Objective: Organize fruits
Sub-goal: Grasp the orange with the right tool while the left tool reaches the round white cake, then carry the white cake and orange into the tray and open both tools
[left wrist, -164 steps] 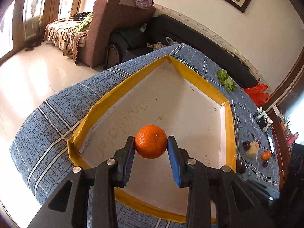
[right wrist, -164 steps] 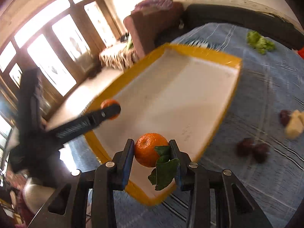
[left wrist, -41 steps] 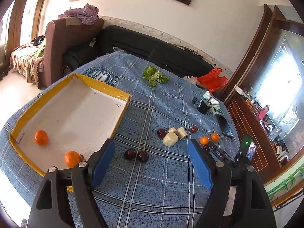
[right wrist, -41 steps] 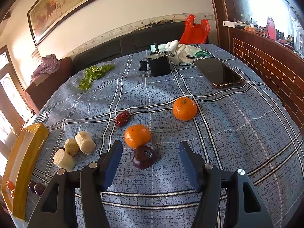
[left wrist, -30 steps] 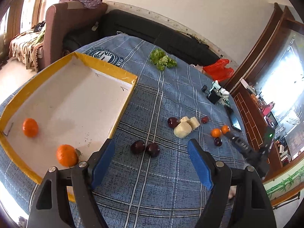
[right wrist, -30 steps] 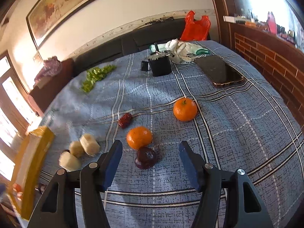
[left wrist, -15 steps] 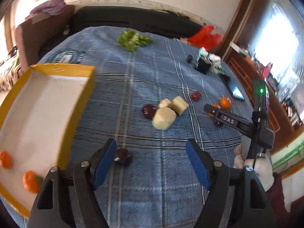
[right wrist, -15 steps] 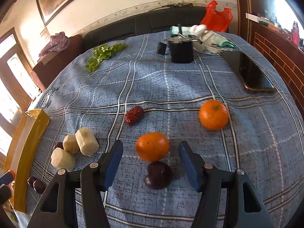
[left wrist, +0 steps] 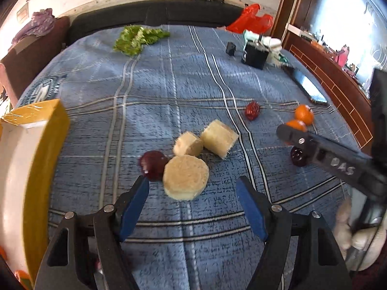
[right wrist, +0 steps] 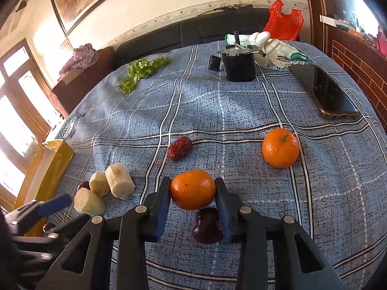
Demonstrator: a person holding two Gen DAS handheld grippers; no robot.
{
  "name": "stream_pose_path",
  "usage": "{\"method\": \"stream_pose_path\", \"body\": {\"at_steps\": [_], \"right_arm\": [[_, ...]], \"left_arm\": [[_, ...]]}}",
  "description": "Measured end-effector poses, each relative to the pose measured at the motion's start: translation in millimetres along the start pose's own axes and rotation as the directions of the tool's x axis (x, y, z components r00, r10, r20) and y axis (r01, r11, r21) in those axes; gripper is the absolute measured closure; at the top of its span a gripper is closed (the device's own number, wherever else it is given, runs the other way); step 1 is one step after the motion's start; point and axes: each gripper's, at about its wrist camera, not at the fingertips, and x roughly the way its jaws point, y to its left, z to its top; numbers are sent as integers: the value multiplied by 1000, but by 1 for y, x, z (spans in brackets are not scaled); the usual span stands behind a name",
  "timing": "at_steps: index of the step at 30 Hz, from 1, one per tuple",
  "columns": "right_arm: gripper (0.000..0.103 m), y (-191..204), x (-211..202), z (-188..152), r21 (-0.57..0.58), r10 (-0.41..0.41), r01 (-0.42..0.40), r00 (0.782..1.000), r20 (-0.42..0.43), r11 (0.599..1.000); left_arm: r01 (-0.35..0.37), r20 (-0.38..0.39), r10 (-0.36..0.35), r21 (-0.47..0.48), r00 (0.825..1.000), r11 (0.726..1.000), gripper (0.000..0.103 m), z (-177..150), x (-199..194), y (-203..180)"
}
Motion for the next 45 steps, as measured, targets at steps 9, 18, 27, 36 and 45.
{"method": "stream_pose_path", "body": {"at_steps": [9,18,27,36,45], "right_arm": [[64,-4,-7,1,27,4,-5,999,33,1000],[64,3,-19,-3,0,1,-1,997,78,1000],[64,31,-33,-8,-81,-58,69,989,137,994],[64,168,-70,-22,-276,207,-182,976,67,944],[63,310,-21,-70,-420,327,-379,925,-194,825]], "left_arm": [[-45,36,46,-49,998,998,67,-2,0,10],[5,121,14,-151,993,988,67,-17,-61,33],[-77,230,144,-277,963,958,67,-56,-151,113],[-180,176,284,-448,942,876,67,-95,-179,221],[-180,119,273,-499,955,848,67,-108,-159,273]]}}
